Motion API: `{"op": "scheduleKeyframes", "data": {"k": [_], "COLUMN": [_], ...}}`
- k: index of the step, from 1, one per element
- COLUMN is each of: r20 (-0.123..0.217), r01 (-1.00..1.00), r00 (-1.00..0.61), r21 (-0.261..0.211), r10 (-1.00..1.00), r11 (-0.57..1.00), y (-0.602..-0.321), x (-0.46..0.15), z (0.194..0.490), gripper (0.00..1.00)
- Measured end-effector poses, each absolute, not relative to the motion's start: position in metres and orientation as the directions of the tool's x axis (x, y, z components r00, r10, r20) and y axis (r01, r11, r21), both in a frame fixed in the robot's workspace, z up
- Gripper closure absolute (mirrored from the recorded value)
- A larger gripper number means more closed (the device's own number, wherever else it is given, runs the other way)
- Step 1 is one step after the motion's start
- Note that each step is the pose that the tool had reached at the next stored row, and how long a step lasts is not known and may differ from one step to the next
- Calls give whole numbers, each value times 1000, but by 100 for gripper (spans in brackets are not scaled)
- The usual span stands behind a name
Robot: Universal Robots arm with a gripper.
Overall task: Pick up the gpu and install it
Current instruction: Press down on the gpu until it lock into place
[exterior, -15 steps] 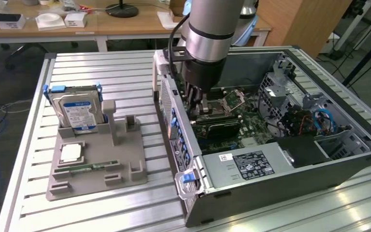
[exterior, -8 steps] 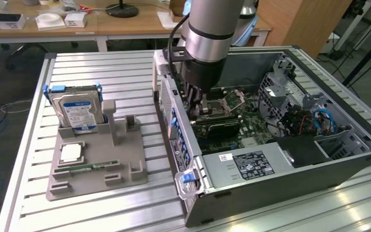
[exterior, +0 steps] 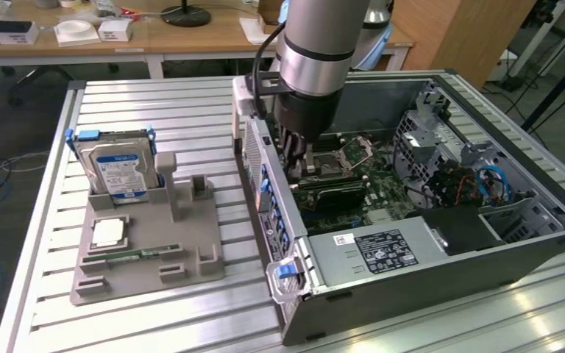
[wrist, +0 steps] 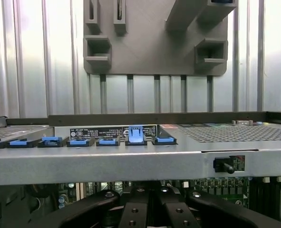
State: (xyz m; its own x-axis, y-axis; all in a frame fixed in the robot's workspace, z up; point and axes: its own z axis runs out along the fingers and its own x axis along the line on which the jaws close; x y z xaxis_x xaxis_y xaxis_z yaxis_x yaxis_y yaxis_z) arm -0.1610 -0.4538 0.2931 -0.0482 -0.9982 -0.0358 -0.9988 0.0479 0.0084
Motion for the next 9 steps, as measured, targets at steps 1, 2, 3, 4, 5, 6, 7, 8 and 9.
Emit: {"op": "scheduleKeyframes", "data": {"k": [1,2,3,4,5,6,7,8,9], "r20": [-35,-35,-35,-34,-34,-34,-33,-33,-33], "r01": [-999,-999,-999,-999,-999,-999,-999,-999,-999], "r00": [-48,-48,-48,-48,-48,-48,-48,-48,-48], "r21": [8,8,8,8,8,8,8,8,8], "r10": [-998,-998,-998,-998,-998,-998,-998,-998,-998], "r11": [48,48,48,48,48,48,48,48,48], "y": [-454,-455,-455,-455,-456,-456,-456,-456,-456], "x": [-161,-161,-162,-162,-162,-163,-164,-164,-164], "z": [293,293,293,293,293,293,293,293,293], "gripper": [89,89,89,89,89,89,89,89,89]}}
